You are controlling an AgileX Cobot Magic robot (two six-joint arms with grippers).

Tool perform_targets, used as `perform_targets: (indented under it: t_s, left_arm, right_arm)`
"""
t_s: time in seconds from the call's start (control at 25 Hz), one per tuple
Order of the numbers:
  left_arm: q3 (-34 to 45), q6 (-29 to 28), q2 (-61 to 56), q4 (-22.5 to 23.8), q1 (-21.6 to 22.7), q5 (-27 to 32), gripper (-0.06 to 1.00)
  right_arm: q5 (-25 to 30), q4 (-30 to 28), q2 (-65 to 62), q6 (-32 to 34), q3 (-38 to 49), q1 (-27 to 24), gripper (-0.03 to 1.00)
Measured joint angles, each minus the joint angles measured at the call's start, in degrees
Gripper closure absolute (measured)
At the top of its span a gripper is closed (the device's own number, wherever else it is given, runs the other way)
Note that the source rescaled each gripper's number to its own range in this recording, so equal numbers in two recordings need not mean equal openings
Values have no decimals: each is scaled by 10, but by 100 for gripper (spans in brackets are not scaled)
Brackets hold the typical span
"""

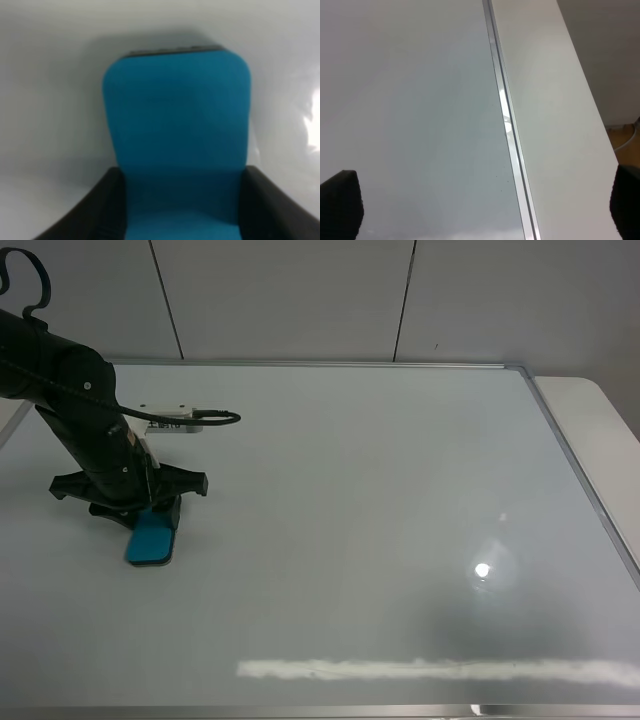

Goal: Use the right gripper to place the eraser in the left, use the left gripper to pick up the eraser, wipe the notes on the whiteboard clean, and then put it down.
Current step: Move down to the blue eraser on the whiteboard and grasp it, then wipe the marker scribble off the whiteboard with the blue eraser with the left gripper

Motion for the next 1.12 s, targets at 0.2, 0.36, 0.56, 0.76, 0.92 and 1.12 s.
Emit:
perform_targets:
  t_s: [0.2,0.36,0.56,0.76,0.92,1.12]
  left_arm:
    - [0,16,-10,0,0,23,94]
    - [0,48,-46,1,4,30,94]
    - [-47,120,-63,6,53,63,94]
    - [-157,252,-34,7,135,113,94]
    - [-244,357,46,7,203,147,94]
    - [-335,464,141,-34,260,154,94]
  right_arm:
    - [0,0,0,0,0,0,-2]
    - [0,0,0,0,0,0,-2]
    - [0,0,0,0,0,0,-2]
    - [0,0,0,0,0,0,-2]
    - [0,0,0,0,0,0,-2]
    - [0,0,0,0,0,0,-2]
